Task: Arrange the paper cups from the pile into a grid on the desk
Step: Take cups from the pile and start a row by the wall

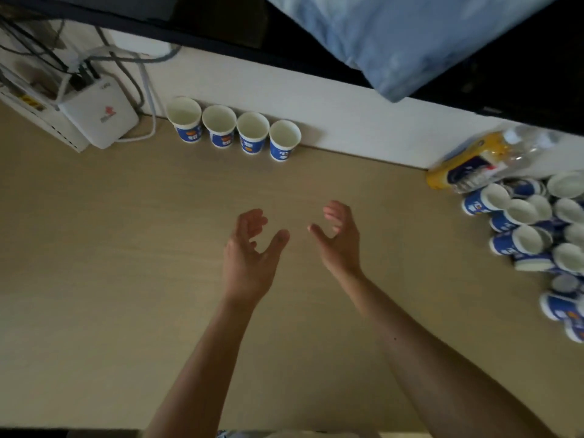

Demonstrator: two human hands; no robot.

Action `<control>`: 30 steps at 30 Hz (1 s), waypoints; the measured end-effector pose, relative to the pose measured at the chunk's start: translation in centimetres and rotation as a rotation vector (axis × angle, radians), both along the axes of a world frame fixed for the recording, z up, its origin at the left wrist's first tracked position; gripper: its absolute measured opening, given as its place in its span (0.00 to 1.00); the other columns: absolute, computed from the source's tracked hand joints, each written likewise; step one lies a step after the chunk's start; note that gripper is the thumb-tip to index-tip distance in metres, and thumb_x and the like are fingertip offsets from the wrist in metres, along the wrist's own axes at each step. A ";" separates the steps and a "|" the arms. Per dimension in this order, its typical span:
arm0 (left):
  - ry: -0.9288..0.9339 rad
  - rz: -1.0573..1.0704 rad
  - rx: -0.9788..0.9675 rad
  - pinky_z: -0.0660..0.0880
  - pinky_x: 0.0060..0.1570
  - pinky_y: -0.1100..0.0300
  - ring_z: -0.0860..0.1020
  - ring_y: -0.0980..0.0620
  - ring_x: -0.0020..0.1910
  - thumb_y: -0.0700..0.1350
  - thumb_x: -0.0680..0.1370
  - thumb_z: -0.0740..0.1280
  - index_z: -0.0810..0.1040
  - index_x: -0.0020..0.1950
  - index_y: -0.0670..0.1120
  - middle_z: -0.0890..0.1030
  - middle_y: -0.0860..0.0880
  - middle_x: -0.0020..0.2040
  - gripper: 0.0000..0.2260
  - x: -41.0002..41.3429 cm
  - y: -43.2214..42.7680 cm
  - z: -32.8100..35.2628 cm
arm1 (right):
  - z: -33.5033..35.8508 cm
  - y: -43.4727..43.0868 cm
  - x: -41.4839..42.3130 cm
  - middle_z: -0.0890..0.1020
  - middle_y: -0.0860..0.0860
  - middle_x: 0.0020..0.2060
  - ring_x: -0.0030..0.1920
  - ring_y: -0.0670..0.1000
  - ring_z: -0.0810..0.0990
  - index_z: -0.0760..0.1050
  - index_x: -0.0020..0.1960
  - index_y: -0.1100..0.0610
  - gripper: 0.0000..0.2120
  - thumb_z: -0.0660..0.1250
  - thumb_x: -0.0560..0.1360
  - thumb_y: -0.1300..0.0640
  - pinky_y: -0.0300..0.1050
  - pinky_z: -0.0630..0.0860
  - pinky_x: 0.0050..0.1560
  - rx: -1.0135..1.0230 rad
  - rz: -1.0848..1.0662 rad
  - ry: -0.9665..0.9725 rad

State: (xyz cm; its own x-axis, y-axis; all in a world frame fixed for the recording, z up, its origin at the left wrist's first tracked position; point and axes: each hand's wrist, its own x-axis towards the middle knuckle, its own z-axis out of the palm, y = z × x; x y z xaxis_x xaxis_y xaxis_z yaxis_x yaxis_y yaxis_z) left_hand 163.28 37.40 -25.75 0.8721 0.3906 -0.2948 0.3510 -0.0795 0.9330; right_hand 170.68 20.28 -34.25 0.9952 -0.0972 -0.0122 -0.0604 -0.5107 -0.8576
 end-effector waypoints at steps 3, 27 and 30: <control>-0.007 -0.052 0.010 0.75 0.52 0.57 0.80 0.54 0.57 0.50 0.72 0.77 0.75 0.63 0.50 0.82 0.53 0.56 0.21 -0.7 -2.8 1.1 | 2.2 -3.3 -2.8 0.82 0.50 0.54 0.54 0.43 0.81 0.74 0.64 0.59 0.24 0.77 0.71 0.58 0.28 0.72 0.53 0.035 -0.016 -0.006; -0.037 -0.279 0.035 0.78 0.59 0.45 0.80 0.57 0.54 0.42 0.73 0.77 0.76 0.53 0.58 0.82 0.56 0.52 0.16 -6.2 -37.4 6.7 | 7.2 -39.8 -6.7 0.81 0.53 0.53 0.57 0.54 0.79 0.80 0.53 0.60 0.12 0.75 0.70 0.62 0.41 0.71 0.61 -0.153 -0.221 -0.059; -0.047 -0.281 0.034 0.78 0.59 0.47 0.80 0.58 0.54 0.42 0.73 0.77 0.76 0.53 0.58 0.82 0.56 0.52 0.16 -6.6 -39.8 7.0 | 6.4 -42.7 -4.6 0.79 0.57 0.56 0.60 0.59 0.77 0.81 0.53 0.61 0.14 0.74 0.69 0.58 0.52 0.73 0.62 -0.316 -0.108 -0.029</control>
State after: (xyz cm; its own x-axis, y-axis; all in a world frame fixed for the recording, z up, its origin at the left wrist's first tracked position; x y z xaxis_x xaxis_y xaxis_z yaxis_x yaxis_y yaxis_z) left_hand 156.65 -2.37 -18.70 0.9598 0.1410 -0.2426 0.2676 -0.1992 0.9427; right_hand 166.09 -22.39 -27.86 0.9784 -0.1966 0.0641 -0.1063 -0.7437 -0.6600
